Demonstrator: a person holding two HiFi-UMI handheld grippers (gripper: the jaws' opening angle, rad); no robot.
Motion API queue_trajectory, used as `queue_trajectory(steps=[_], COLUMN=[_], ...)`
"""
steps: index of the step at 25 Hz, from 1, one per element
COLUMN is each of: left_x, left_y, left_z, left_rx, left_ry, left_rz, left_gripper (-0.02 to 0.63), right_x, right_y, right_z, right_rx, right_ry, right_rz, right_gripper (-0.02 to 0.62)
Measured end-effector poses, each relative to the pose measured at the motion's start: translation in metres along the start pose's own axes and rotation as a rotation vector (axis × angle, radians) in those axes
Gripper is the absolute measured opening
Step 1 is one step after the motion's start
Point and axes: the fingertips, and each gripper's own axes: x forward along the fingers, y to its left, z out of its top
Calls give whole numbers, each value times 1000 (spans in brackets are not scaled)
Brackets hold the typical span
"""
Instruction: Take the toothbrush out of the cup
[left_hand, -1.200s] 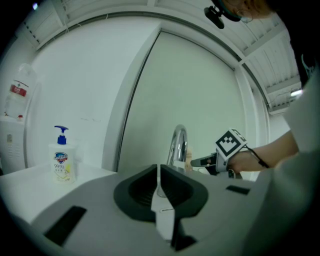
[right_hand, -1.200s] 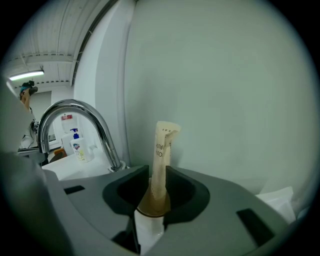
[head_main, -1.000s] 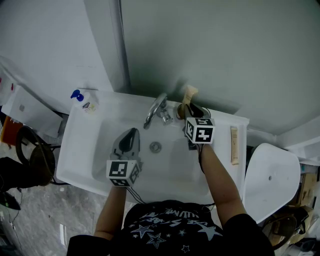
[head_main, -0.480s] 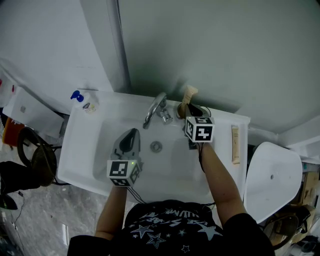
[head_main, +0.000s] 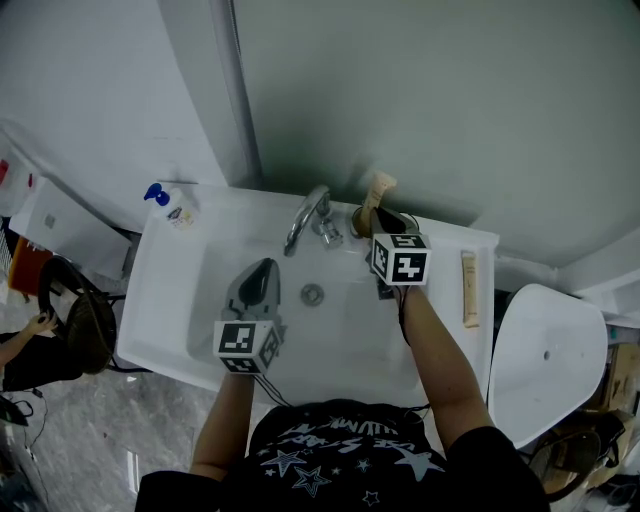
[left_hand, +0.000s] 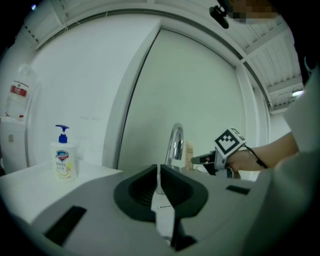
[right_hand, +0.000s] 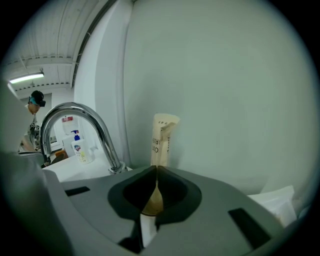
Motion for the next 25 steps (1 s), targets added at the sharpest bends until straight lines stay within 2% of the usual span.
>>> queue_trajectory(steps=[19,25], left_x=[-26,-33], left_y=[-31,-50], left_z=[12,11], left_rx=[21,18], left_ry=[-16,-21], left_rz=[18,17], left_gripper=[29,29], right_x=[-50,-76], right_y=[-3,-2], right_z=[59,63], right_rx=[7,10], right_ry=[-176,-206], right_rz=[46,68], right_gripper=[21,21])
